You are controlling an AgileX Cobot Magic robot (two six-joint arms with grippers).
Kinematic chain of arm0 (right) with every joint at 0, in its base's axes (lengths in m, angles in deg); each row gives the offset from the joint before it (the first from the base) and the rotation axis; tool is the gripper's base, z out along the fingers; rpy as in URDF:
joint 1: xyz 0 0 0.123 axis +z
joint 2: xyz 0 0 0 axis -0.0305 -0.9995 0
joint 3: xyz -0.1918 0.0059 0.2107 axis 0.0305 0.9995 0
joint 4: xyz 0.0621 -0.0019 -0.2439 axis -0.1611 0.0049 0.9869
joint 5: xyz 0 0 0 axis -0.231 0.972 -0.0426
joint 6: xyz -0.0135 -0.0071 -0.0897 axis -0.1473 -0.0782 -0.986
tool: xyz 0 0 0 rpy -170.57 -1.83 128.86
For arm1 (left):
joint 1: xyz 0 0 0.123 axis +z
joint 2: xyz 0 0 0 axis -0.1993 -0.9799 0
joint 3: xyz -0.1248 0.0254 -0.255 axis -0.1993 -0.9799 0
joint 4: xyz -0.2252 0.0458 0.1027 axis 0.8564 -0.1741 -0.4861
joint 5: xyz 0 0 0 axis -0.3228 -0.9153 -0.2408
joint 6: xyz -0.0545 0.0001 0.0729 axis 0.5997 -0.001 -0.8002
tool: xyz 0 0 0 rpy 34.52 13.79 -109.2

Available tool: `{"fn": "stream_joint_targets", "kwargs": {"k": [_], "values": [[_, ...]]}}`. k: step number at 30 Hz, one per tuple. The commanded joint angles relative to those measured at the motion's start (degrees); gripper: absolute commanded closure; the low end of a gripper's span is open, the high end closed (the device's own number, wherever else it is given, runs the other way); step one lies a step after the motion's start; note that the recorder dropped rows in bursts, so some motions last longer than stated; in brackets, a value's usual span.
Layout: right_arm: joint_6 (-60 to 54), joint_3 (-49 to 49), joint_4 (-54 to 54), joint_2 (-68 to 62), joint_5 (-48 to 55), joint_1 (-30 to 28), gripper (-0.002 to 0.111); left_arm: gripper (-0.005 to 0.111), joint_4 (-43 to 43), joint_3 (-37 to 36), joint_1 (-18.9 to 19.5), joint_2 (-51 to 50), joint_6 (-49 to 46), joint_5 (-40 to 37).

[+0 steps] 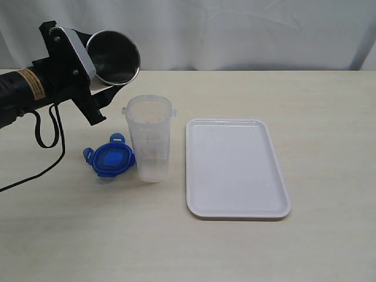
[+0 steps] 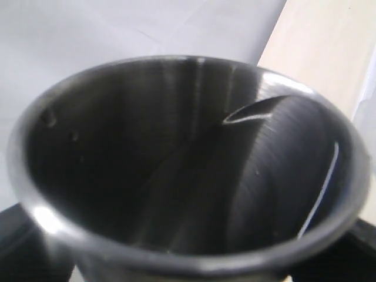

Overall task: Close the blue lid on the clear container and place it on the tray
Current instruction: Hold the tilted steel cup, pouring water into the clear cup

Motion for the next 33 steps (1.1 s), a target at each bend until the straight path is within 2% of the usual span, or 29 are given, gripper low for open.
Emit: {"fn": "stream_joint_targets", "kwargs": {"k": [1, 33], "values": [[-0.21, 0.13, -0.03, 0.28, -0.19, 0.11, 0.104, 0.107, 0.99, 0.72, -0.10, 0.95, -0.35, 2.98], [-0.21, 0.13, -0.03, 0.28, -0.19, 0.11, 0.104, 0.107, 0.56, 0.72, -0.10, 0.95, -6.28, 3.21]]}}
